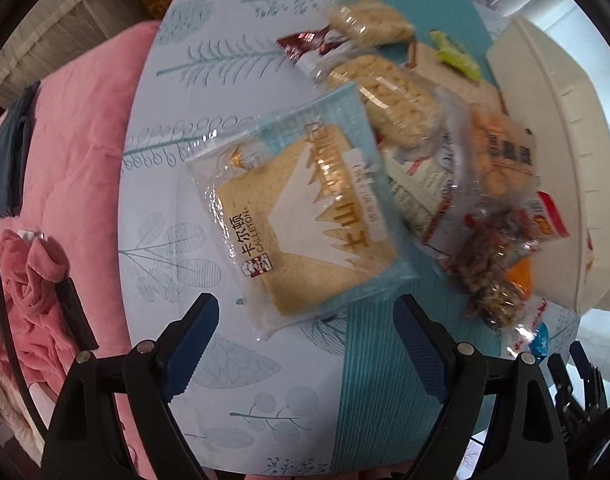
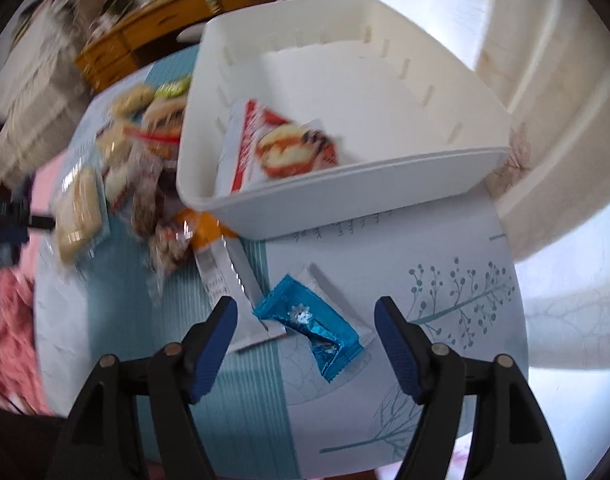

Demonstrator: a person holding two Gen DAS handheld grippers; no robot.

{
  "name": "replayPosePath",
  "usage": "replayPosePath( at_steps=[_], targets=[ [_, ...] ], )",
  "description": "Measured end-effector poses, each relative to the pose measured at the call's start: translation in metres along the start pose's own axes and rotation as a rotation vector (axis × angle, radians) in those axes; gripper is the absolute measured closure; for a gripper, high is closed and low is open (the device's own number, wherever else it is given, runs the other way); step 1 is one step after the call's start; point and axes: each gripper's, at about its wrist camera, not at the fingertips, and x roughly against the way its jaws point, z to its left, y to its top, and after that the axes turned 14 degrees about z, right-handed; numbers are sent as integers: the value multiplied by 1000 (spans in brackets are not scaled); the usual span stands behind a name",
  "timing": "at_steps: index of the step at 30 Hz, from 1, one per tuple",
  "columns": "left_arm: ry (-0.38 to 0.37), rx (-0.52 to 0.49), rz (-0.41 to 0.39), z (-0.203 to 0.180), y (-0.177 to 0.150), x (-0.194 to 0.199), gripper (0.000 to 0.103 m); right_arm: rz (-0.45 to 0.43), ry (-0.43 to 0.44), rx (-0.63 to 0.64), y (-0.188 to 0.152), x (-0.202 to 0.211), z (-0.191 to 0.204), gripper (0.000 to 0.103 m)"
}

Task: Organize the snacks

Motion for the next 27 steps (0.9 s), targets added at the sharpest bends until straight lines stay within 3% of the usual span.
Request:
replayPosePath(
  at_steps=[5, 12, 18, 27],
  targets=[
    [23, 30, 76, 9, 25, -23, 8, 28, -98, 111, -6, -20, 12, 30],
    [-53, 124, 145, 19, 52, -44, 4, 68, -162, 157, -12, -36, 12, 30],
    [-132, 189, 165, 28, 69, -54, 1, 80, -165, 186, -12, -39, 7, 30],
    [-152, 274, 202, 35, 98, -70, 0, 114, -158, 209, 3, -49, 3, 30]
  ],
)
